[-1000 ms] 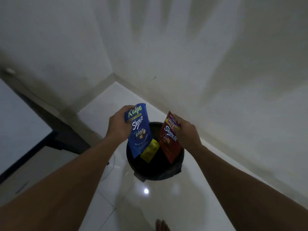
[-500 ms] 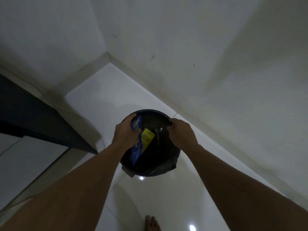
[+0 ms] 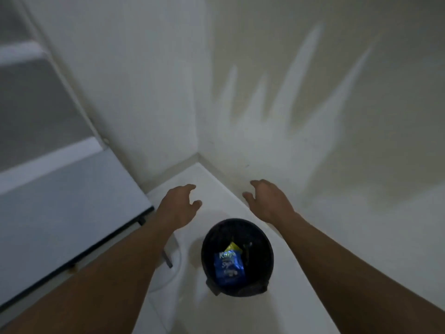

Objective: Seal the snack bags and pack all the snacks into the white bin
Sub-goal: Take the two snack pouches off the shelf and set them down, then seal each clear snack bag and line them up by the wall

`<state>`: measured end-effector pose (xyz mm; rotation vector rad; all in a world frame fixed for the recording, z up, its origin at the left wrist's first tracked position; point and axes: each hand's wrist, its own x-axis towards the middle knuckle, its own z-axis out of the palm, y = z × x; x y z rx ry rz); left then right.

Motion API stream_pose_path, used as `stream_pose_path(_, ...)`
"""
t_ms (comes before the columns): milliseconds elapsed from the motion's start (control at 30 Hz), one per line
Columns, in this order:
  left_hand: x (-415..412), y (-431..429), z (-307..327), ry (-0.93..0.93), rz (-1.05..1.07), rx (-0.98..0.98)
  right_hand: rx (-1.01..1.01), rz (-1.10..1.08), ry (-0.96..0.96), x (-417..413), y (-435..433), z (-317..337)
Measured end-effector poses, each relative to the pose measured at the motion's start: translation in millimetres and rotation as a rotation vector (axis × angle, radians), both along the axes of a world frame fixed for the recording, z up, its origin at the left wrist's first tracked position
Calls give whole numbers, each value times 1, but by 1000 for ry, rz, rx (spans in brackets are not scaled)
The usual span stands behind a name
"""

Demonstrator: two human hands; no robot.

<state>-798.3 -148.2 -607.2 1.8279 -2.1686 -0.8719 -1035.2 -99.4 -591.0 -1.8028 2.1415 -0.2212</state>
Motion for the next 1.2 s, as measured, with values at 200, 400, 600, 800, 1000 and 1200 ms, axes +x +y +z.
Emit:
stream_pose_path(200,115,43,138,-137,35,-128,-57,119,48,88,26,127)
stream_pose_path(400,253,108,238,-237,182,-226,-128,277,97,206,54,218)
stream_pose_path(600,380,181,288,-291,358,-258,-166,427,62,333,77,260)
stream_pose_path(800,487,249,312,-320,564,-204,-210,597,30,464,94,288)
stream_pose_path(1000,569,277,315,-301,698,-190,-223,733,15,572,89,294)
stream_pose_path(1200,637,258,301,-285,793,-177,-222,845,22,663,51,282)
